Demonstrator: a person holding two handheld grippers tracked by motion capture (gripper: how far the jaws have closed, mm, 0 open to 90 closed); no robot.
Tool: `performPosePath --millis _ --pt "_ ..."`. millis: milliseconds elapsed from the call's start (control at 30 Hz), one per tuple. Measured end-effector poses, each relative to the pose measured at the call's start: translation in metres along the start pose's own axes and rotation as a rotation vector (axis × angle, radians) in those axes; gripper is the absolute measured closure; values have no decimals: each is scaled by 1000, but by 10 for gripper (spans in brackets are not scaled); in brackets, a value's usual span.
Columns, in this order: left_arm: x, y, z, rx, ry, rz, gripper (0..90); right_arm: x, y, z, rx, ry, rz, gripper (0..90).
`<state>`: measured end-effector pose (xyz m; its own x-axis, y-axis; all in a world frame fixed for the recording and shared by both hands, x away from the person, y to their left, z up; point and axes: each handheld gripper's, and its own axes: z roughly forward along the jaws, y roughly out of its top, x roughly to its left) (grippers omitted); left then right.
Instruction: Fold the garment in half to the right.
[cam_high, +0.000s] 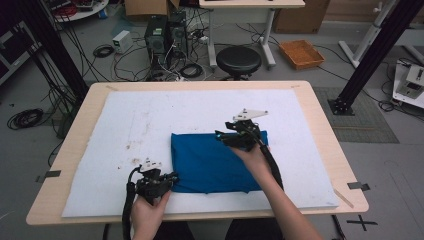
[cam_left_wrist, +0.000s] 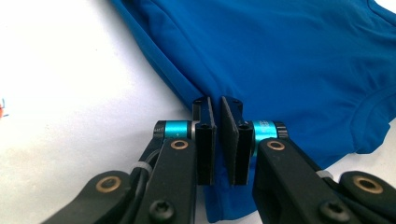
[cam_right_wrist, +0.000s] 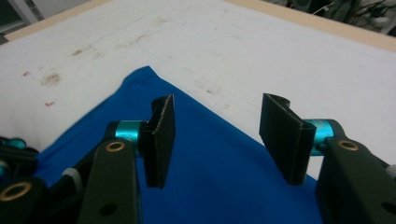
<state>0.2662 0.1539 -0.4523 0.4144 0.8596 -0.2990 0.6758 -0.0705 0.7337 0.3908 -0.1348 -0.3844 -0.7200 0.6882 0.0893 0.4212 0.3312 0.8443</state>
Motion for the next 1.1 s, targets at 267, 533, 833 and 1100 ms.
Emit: performPosePath --millis 267,533,833,1100 --pt "2 0 0 1 -5 -1 838 21 25 63 74 70 37 553" --pt "3 0 -1 2 -18 -5 838 45 36 129 163 71 32 593" --pt "4 0 0 0 -27 -9 838 53 36 167 192 88 54 649" --pt "4 0 0 -1 -26 -11 837 63 35 180 250 29 -37 768"
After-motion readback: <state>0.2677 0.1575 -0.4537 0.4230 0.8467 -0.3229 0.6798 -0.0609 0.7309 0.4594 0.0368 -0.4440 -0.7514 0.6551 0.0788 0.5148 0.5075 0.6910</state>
